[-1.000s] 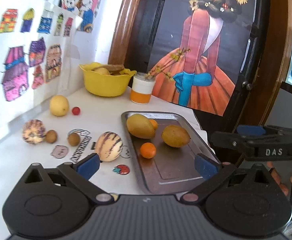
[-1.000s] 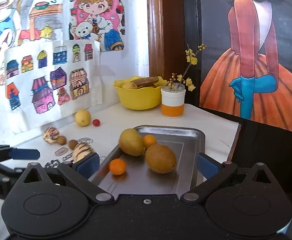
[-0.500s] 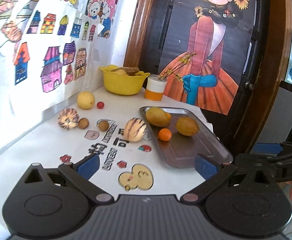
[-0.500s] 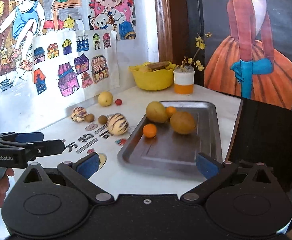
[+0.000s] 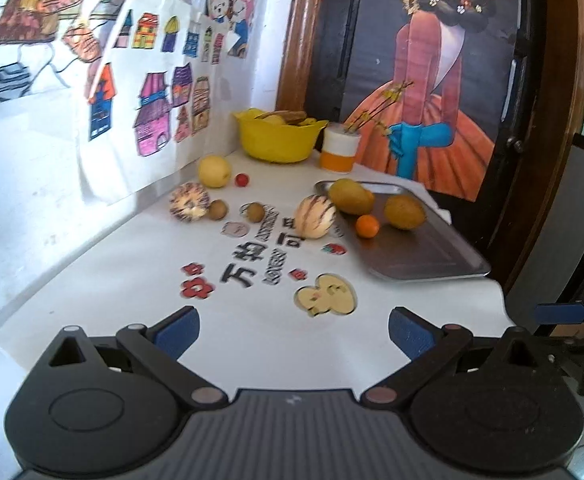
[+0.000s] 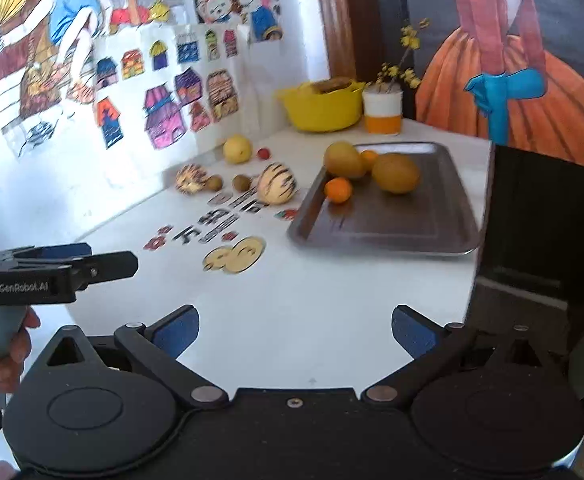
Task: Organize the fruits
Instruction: 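Withdraw both open tools from the tray toward the striped melons, then close the left tool on a striped pepino melon while the right tool approaches another, then lift the pepino with the left tool while the right tool grasps the second pepino, then carry both pepinos over the tray and open both tools to release them, then withdraw both open tools from the tray toward the brown kiwis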
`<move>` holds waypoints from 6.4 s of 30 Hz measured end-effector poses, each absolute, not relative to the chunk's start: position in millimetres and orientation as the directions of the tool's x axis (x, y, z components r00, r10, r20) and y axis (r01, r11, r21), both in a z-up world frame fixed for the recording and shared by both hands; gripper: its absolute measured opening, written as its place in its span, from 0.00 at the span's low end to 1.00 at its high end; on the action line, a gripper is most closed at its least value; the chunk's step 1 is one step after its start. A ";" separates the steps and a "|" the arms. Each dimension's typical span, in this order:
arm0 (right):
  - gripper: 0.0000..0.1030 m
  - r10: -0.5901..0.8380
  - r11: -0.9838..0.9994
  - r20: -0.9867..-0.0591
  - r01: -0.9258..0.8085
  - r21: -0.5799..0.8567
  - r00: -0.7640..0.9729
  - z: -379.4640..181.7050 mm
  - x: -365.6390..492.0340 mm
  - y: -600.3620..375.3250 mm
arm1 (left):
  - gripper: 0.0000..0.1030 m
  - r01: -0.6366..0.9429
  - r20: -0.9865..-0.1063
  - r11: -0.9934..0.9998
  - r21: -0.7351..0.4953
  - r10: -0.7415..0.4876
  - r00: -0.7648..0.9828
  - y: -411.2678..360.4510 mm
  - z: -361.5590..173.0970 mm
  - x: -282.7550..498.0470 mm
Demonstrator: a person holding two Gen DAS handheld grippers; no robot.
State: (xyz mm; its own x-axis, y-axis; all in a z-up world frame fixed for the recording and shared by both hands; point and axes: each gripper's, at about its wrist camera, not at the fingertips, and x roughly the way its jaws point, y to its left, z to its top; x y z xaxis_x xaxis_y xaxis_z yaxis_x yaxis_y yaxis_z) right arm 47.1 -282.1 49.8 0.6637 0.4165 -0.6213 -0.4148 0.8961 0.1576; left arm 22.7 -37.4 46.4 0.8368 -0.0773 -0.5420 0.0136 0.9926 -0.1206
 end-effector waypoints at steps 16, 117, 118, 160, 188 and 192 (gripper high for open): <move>0.99 0.495 0.828 -0.684 -0.528 0.186 0.535 47.1 71.9 -213.7 | 1.00 -0.086 -0.596 0.990 -0.113 0.002 0.803 24.0 40.9 27.8; 0.50 0.278 0.960 -0.565 -0.249 0.130 0.776 6.2 221.7 -307.1 | 0.54 0.117 -0.564 0.946 -0.301 -0.276 0.778 -115.9 12.9 225.0; 0.50 0.273 0.961 -0.566 -0.244 0.129 0.778 3.9 222.7 -310.7 | 0.54 0.122 -0.567 0.947 -0.297 -0.278 0.775 -118.6 11.8 225.3; 0.99 0.182 0.983 -0.433 -0.161 0.084 0.883 60.3 128.2 -331.4 | 0.99 0.098 -0.437 0.966 -0.240 -0.198 0.877 -109.0 72.0 136.2; 0.99 0.352 0.932 -0.694 -0.304 0.197 0.628 21.7 64.9 -236.9 | 1.00 -0.092 -0.613 0.987 -0.130 -0.008 0.790 15.0 20.6 35.1; 0.99 0.369 0.917 -0.696 -0.364 0.164 0.616 26.5 80.4 -210.1 | 1.00 -0.112 -0.618 0.987 -0.113 0.018 0.786 31.5 21.8 43.8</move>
State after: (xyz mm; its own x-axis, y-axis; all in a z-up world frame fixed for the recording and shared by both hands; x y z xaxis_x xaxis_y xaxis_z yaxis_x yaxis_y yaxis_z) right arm 80.4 -210.1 26.5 0.6159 0.3694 -0.6958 -0.3642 0.9167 0.1643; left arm 43.8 31.5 21.8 0.7861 0.0181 -0.6178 -0.1116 0.9873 -0.1131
